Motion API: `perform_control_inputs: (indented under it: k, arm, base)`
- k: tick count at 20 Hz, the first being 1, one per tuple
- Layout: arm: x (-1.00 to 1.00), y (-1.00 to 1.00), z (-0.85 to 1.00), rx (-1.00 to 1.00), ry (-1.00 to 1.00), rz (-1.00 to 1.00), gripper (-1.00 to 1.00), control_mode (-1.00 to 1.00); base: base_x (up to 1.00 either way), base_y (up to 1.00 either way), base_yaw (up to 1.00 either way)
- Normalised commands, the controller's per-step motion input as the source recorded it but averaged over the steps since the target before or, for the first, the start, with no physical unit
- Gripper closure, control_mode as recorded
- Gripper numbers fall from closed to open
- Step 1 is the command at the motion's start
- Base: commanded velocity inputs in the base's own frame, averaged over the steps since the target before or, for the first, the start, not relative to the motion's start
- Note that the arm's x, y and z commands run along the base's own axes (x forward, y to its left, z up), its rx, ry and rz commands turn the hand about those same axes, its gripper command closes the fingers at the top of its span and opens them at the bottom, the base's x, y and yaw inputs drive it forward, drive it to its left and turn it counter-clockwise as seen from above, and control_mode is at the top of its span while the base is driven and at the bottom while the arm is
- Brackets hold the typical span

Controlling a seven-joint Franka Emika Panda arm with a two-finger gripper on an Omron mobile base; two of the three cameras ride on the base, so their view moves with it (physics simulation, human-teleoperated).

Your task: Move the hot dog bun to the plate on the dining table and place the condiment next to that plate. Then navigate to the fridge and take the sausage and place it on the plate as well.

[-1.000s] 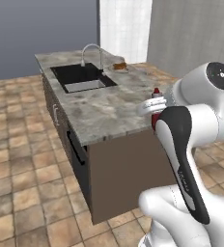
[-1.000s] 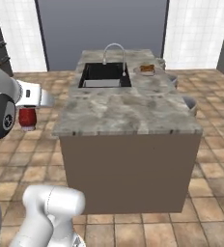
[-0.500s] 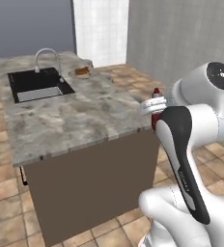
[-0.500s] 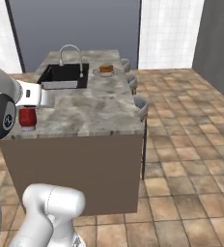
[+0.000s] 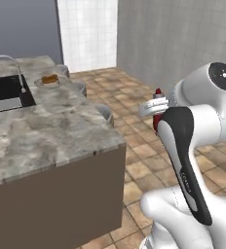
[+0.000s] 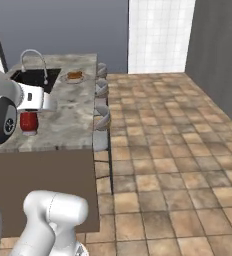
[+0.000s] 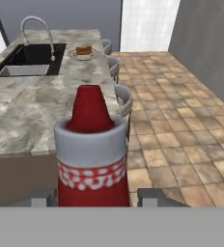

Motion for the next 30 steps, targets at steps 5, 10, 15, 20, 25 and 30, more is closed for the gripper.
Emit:
perform_control_inputs:
  k: [5, 10, 15, 20, 25, 30]
  arm:
    - [0.0, 0.0, 0.0, 0.0, 0.0, 0.0, 1.0, 1.0]
    - [0.0, 0.0, 0.0, 0.0, 0.0, 0.0, 1.0, 1.0]
    - [0.0, 0.0, 0.0, 0.0, 0.0, 0.0, 1.0, 1.0]
    - [0.0, 0.0, 0.0, 0.0, 0.0, 0.0, 1.0, 1.0]
    - [0.0, 0.0, 0.0, 0.0, 0.0, 0.0, 1.0, 1.0]
    - [0.0, 0.0, 0.0, 0.0, 0.0, 0.0, 1.0, 1.0]
  base:
    - [0.7, -1.0, 0.17]
    - [0.67, -1.0, 0.27]
    - [0.64, -0.86, 0.39]
    - [0.63, -0.67, 0.45]
    - [0.62, -0.56, 0.5]
    - [0.62, -0.56, 0.5]
